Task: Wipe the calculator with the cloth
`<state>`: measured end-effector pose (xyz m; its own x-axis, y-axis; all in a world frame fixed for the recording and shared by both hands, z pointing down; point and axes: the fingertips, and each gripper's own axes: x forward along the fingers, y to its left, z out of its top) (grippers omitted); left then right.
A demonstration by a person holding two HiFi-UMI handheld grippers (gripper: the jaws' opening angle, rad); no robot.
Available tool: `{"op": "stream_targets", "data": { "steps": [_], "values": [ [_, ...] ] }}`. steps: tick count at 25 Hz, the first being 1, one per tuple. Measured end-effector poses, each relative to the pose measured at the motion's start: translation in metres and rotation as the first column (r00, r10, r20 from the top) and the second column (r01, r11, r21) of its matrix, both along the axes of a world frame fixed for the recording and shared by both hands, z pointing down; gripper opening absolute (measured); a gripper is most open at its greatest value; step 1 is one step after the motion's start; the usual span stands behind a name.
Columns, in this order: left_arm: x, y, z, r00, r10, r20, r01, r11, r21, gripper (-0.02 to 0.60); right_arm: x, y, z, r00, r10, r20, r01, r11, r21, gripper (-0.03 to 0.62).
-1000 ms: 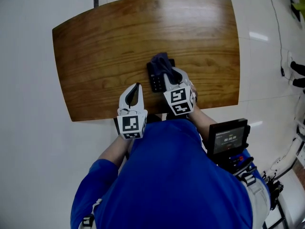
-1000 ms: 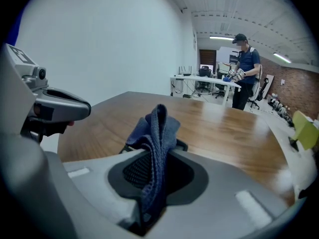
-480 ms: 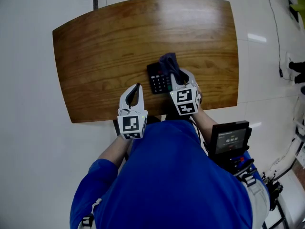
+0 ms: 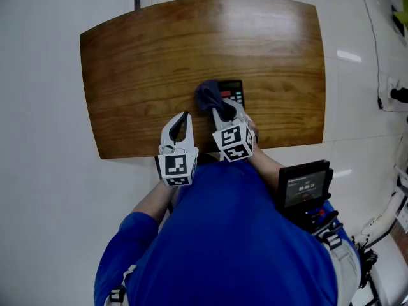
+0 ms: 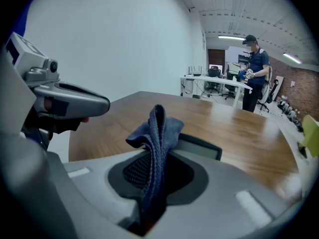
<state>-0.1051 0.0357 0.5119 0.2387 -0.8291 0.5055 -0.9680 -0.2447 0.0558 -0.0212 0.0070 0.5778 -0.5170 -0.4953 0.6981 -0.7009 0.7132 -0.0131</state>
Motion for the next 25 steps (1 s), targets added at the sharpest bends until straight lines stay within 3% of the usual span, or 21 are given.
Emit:
{"op": "stream_targets", "data": {
  "steps": [6,25],
  "values": [
    [-0.004,-0.001,-0.003,1.0,0.005,0.012,-0.005,1.0,-0.009,0.006,0.003,-0.005,0.005,1.0,0.012,-0.013,-0.012,1.0,-0.006,0.063],
    [0.016,-0.012,0.021,0.998,0.067,-0.002,-0.067,0.998,0.014,0.006,0.089,-0.026,0.034,0.976,0.199,-0.094,-0.198,0.98,0.011,0.063]
  ]
}}
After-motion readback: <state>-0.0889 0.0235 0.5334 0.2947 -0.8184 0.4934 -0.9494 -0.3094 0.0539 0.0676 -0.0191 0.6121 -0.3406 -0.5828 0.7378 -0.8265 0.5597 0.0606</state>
